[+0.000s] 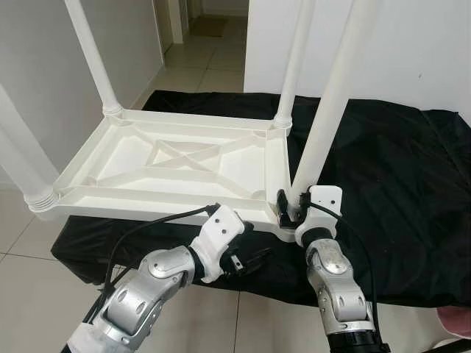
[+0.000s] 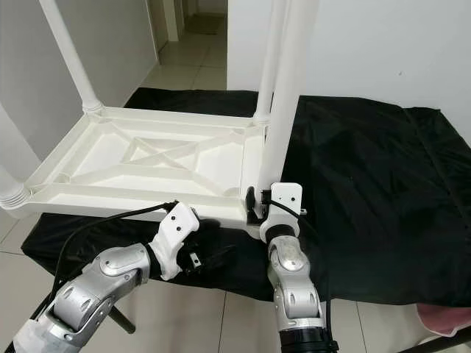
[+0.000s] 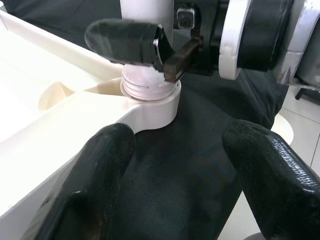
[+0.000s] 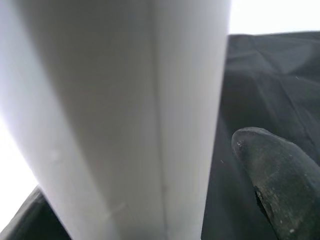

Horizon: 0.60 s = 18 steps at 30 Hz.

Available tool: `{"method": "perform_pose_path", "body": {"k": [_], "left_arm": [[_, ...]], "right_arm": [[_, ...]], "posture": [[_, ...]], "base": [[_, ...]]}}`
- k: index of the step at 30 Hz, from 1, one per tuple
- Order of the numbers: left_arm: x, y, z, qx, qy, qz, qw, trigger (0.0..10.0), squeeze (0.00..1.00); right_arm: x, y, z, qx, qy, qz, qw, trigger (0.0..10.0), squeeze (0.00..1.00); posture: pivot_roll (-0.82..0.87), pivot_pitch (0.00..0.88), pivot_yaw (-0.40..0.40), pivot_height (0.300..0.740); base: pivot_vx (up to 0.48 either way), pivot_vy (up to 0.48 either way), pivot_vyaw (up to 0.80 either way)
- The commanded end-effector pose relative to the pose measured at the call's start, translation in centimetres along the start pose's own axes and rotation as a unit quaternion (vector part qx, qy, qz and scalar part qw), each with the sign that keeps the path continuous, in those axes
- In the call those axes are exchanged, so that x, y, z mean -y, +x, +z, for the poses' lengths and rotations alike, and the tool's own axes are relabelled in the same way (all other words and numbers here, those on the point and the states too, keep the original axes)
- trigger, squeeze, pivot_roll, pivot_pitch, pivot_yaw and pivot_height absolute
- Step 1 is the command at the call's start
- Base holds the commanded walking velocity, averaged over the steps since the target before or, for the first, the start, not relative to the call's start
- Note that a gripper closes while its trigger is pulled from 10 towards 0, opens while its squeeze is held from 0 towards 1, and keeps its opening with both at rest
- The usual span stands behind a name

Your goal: Building children table

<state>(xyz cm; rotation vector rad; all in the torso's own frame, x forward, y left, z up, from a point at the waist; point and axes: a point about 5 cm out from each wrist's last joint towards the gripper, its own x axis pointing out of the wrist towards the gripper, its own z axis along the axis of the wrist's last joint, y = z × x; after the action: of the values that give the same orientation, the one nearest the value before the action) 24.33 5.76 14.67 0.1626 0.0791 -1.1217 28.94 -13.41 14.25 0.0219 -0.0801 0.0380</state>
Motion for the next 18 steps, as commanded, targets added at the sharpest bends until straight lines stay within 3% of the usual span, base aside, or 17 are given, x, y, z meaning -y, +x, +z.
{"method": "perform_pose_path", "body": {"k": [1,2,5,6,10,14,16,17,18], "left_arm": [[0.0,-0.1,-0.2,-0.007,0.002,-0.011,1.000,10.0,0.00],[0.0,-0.1,-0.2,-0.006,0.002,-0.012,1.000,10.0,0.00],[0.0,0.0,-0.2,-0.006,0.002,-0.013,1.000,10.0,0.00],[0.1,0.0,-0.2,-0.006,0.001,-0.013,1.000,10.0,0.00],[0.1,-0.1,-0.2,-0.006,0.000,-0.015,1.000,10.0,0.00],[0.0,-0.1,-0.2,-0.007,0.000,-0.015,1.000,10.0,0.00],[0.0,-0.1,-0.2,-0.007,0.000,-0.014,1.000,10.0,0.00],[-0.1,-0.2,-0.2,-0.007,0.001,-0.012,1.000,10.0,0.00],[-0.1,-0.2,-0.2,-0.007,0.001,-0.012,1.000,10.0,0.00]], "right_arm": [[0.3,-0.1,0.4,0.010,0.001,0.033,0.999,10.0,1.00],[0.5,-0.1,0.5,0.011,-0.002,0.064,0.998,10.0,1.00],[0.6,-0.1,0.6,0.011,-0.005,0.082,0.997,10.0,1.00],[0.7,-0.1,0.6,0.010,-0.012,0.122,0.992,10.0,0.00],[1.9,0.5,0.3,0.002,-0.056,0.247,0.967,10.0,0.00],[2.1,0.6,0.3,-0.001,-0.066,0.266,0.962,10.0,0.00],[2.3,1.2,0.2,-0.005,-0.082,0.296,0.952,10.0,0.00],[2.6,1.5,0.2,-0.011,-0.094,0.320,0.943,4.4,0.00],[2.6,1.5,0.2,-0.011,-0.094,0.320,0.943,4.4,0.00]], "posture": [[-0.03,0.017,0.026,0.740],[-0.04,0.020,0.026,0.740],[-0.04,0.020,0.026,0.740],[-0.04,0.020,0.026,0.740],[-0.04,0.025,0.032,0.740],[-0.03,0.026,0.033,0.740],[-0.03,0.027,0.032,0.740],[-0.03,0.026,0.030,0.740],[-0.03,0.026,0.030,0.740]], "base": [[0.000,0.000,0.00],[0.000,0.000,0.00],[0.000,0.000,0.00],[0.000,0.000,0.00],[0.000,0.000,0.00],[0.000,0.000,0.00],[0.000,0.000,0.00],[0.000,0.000,0.00],[0.000,0.000,0.00]]}}
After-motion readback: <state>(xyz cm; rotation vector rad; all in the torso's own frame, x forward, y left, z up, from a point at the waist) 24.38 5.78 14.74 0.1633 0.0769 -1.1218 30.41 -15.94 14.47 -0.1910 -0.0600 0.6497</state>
